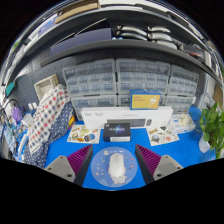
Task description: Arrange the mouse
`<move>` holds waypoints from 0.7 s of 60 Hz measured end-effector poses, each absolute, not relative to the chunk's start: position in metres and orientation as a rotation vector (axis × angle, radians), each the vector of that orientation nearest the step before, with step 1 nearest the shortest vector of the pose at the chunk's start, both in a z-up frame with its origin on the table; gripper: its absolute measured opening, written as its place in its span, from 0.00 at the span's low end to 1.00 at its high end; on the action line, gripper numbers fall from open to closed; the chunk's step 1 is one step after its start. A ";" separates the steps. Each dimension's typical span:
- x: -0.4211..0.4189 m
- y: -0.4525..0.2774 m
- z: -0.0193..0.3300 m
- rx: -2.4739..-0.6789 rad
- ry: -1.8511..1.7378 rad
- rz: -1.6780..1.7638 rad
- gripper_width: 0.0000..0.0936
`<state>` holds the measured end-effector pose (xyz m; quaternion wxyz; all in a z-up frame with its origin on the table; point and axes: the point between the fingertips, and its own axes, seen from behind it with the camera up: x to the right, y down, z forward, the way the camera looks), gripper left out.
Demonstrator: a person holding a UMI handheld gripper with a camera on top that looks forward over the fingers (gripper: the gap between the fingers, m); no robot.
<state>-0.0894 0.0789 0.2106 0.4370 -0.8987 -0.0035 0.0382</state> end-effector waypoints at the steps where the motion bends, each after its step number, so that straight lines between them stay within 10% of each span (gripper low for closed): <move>1: -0.089 0.078 0.213 -2.232 -0.009 0.095 0.92; 42: -0.083 0.067 0.218 -2.214 -0.027 0.072 0.92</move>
